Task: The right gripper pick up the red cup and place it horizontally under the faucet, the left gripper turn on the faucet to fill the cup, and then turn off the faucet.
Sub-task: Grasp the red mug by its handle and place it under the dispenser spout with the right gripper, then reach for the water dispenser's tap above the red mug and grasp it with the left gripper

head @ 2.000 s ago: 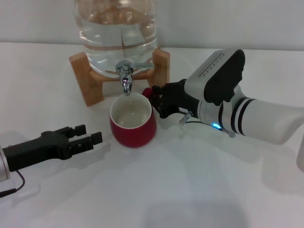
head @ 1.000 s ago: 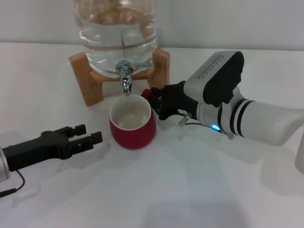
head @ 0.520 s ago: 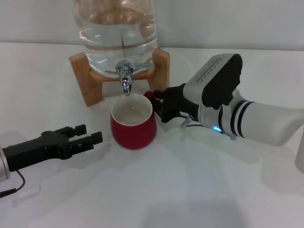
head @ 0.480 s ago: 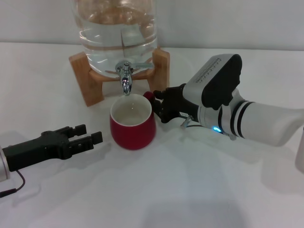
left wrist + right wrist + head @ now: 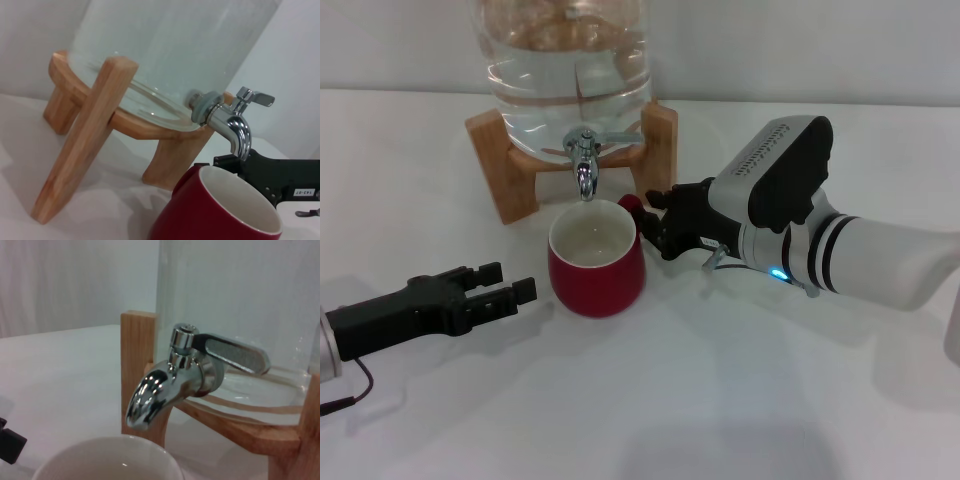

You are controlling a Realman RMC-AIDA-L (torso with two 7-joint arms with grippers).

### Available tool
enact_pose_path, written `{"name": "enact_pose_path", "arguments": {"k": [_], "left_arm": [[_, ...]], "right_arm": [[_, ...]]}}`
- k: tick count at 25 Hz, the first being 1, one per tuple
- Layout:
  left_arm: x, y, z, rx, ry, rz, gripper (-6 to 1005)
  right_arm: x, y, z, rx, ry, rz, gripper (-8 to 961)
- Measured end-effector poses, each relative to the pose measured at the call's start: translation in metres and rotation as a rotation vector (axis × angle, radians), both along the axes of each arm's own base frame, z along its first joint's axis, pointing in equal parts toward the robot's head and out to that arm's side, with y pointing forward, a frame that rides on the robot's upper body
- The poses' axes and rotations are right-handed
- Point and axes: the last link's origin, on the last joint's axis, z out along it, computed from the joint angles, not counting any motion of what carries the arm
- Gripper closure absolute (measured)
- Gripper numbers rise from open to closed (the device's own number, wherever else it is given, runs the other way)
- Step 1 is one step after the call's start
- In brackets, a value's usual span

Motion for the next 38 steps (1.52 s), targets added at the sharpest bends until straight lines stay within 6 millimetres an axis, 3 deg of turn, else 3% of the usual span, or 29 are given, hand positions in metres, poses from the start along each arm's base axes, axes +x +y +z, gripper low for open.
{"name": "enact_pose_path", "arguments": {"k": [14, 23, 33, 38], "left_arm": [[-0.002, -0.002, 0.000, 0.001, 0.001, 0.006, 246], [-0.003, -0.003, 0.001, -0.001, 0.001, 0.015, 247], [-0.003, -0.003, 0.002, -0.003, 0.000, 0.018, 248], [-0.004, -0.003, 0.002, -0.003, 0.002, 0.017, 248]], "right_arm": [[0.002, -0.003, 0.000, -0.005, 0.003, -0.005, 688], [0.020, -0.013, 0.008, -0.009, 0.069, -0.028, 675], [0.040, -0.040, 0.038, -0.046, 0.111, -0.002, 660], [0.062, -0.049, 0.066, -0.045, 0.169, -0.087, 652]]}}
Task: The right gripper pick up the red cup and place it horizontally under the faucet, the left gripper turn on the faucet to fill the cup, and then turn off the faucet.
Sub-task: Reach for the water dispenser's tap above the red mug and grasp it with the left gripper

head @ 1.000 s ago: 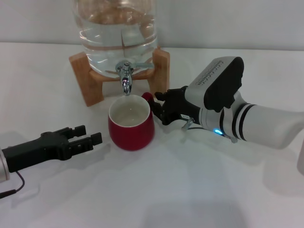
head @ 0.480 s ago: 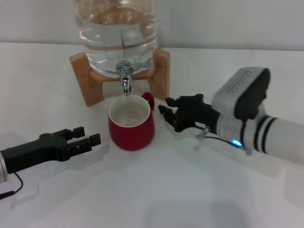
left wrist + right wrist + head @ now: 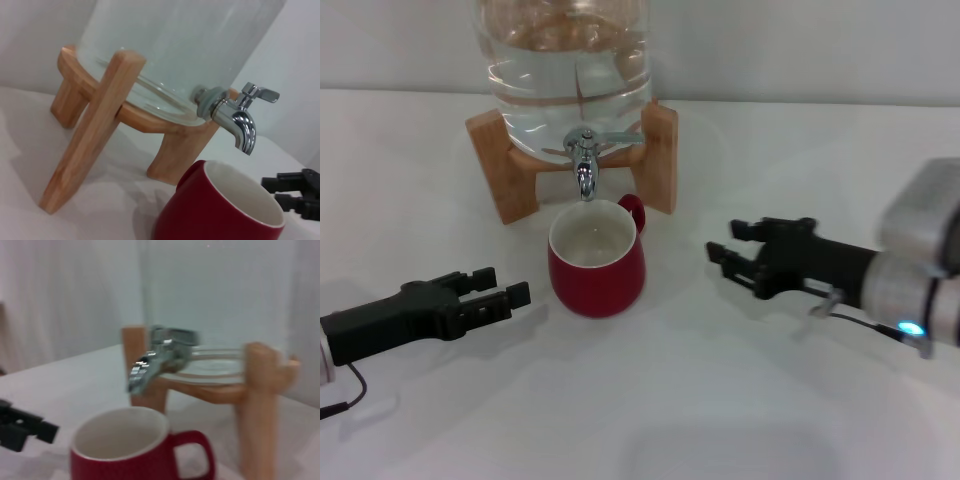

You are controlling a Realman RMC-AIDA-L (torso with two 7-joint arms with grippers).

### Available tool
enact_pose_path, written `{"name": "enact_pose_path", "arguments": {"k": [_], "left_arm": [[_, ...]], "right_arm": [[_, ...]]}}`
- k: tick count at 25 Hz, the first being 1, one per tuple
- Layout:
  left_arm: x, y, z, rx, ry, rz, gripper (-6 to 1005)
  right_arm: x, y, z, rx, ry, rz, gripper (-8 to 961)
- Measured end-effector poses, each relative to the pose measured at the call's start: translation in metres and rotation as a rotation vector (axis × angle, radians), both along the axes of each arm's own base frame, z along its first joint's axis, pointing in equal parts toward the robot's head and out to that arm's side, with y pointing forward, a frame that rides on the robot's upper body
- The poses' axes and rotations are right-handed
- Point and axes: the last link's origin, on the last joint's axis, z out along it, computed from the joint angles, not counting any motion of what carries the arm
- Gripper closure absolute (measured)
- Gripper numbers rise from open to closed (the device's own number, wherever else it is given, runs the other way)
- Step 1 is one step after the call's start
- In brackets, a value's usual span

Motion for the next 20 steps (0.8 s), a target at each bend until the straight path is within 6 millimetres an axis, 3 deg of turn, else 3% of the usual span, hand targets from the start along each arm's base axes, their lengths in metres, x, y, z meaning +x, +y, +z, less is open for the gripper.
{"name": "enact_pose_path", "arguments": {"k": [1, 2, 6, 9, 14, 20], "left_arm": [[0.000, 0.001, 0.002, 0.004, 0.004, -0.002, 248], [0.000, 0.001, 0.002, 0.004, 0.004, -0.002, 248], [0.000, 0.002, 0.004, 0.010, 0.007, -0.002, 249], [0.001, 0.005, 0.005, 0.010, 0.008, -0.007, 249], [0.006, 0.009, 0.011, 0.010, 0.017, -0.027, 250], [0.033, 0.011, 0.031, -0.061, -0.008, -0.105, 250]], "right_arm": [[0.010, -0.007, 0.014, 0.003, 0.059, -0.026, 651], [0.010, -0.007, 0.014, 0.003, 0.059, -0.026, 619], [0.030, -0.025, 0.046, -0.016, 0.188, -0.051, 490], [0.052, -0.033, 0.061, -0.012, 0.242, -0.151, 424], [0.066, -0.040, 0.068, 0.009, 0.279, -0.180, 423], [0.059, -0.037, 0.063, -0.023, 0.265, -0.148, 426]]}}
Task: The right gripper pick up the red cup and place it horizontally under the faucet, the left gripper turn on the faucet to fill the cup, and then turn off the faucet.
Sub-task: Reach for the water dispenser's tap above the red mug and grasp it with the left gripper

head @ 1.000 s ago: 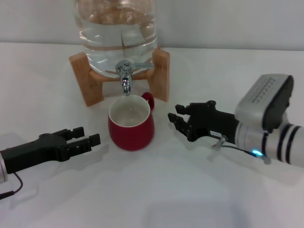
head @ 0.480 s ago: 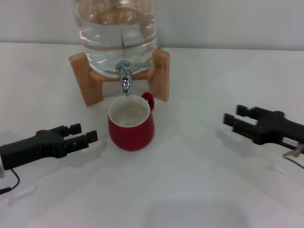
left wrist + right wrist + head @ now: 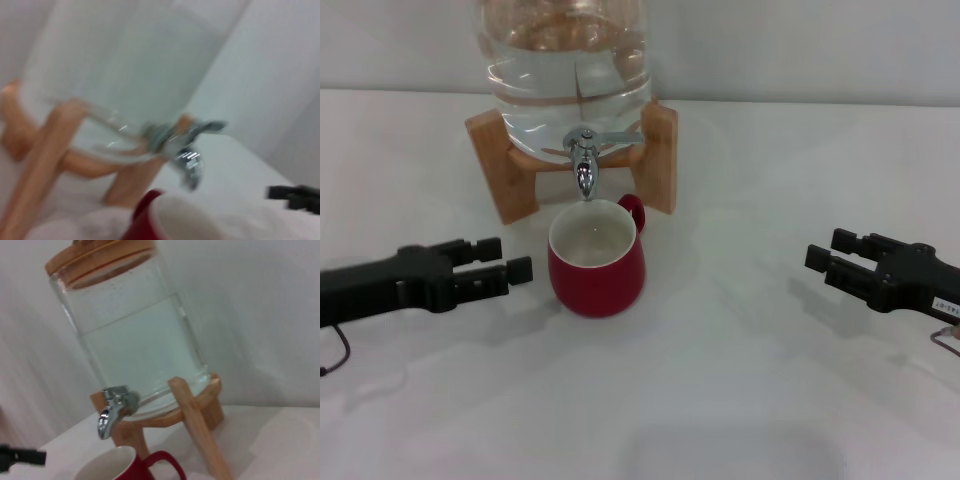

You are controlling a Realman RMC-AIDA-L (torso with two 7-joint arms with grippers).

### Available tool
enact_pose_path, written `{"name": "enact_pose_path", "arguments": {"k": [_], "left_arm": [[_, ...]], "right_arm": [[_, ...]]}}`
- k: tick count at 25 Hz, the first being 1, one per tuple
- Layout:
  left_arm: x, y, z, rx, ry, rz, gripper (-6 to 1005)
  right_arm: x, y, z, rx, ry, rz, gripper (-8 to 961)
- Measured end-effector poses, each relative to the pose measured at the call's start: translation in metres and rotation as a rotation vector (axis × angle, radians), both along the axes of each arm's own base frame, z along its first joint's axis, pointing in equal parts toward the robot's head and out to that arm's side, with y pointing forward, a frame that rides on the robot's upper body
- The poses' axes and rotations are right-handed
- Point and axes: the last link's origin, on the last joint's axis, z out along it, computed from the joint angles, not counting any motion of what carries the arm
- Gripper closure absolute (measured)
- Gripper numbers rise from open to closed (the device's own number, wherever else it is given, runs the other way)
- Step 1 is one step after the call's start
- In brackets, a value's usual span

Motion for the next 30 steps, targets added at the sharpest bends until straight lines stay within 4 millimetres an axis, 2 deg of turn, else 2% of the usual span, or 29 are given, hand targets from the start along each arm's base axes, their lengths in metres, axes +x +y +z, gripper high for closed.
{"name": "enact_pose_path", "arguments": {"k": [7, 12, 17, 18, 25, 30], "left_arm": [[0.046, -0.009, 0.042, -0.082, 0.001, -0.145, 251], [0.083, -0.011, 0.073, -0.074, 0.044, -0.247, 251], [0.129, 0.000, 0.104, -0.046, 0.186, -0.257, 252], [0.144, 0.007, 0.109, -0.063, 0.244, -0.242, 252], [0.177, 0.033, 0.107, -0.072, 0.420, -0.247, 253], [0.193, 0.048, 0.088, -0.085, 0.562, -0.308, 253]], "right_arm": [[-0.012, -0.002, -0.006, -0.035, 0.007, 0.069, 426], [-0.018, -0.004, -0.008, -0.044, 0.003, 0.122, 426], [-0.022, -0.005, -0.011, -0.049, 0.001, 0.150, 426], [-0.022, -0.006, -0.011, -0.051, 0.001, 0.153, 426], [-0.022, -0.007, -0.014, -0.061, -0.012, 0.166, 426], [-0.023, -0.007, -0.016, -0.065, -0.018, 0.173, 426]]}}
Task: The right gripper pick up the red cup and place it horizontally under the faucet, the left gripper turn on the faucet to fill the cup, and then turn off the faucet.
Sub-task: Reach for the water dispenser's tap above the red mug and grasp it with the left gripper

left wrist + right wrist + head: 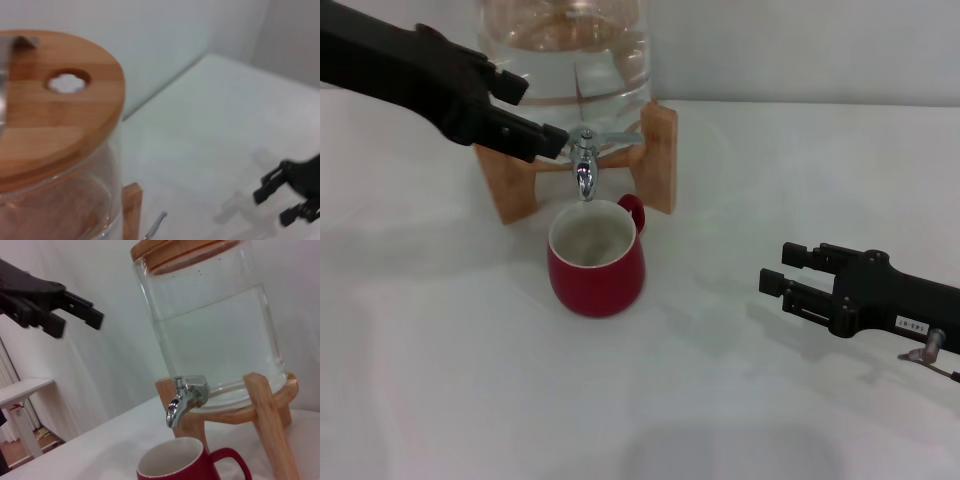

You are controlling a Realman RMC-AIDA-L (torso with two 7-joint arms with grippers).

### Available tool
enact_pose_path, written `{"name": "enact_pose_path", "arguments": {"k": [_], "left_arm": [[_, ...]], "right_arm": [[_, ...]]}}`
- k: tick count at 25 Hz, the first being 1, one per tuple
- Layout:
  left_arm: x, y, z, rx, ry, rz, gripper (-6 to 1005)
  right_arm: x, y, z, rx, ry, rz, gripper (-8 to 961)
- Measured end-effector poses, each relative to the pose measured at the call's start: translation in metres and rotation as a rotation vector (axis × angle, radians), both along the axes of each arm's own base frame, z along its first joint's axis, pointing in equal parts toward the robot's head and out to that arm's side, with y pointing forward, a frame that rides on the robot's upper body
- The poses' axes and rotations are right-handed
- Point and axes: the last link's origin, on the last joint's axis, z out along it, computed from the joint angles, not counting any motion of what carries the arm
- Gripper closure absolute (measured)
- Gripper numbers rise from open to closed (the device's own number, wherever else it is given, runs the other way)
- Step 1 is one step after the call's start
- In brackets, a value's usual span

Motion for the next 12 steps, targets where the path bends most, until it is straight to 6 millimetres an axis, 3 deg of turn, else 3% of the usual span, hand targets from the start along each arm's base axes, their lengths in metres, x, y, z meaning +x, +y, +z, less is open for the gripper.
{"name": "enact_pose_path", "arguments": {"k": [8, 12], "left_arm": [[0.015, 0.008, -0.040, 0.006, 0.135, -0.182, 254], [0.019, 0.007, -0.050, -0.012, 0.181, -0.250, 255]], "right_arm": [[0.001, 0.000, -0.001, 0.002, -0.006, 0.003, 426], [0.001, 0.000, -0.001, 0.001, -0.006, 0.003, 426]]}}
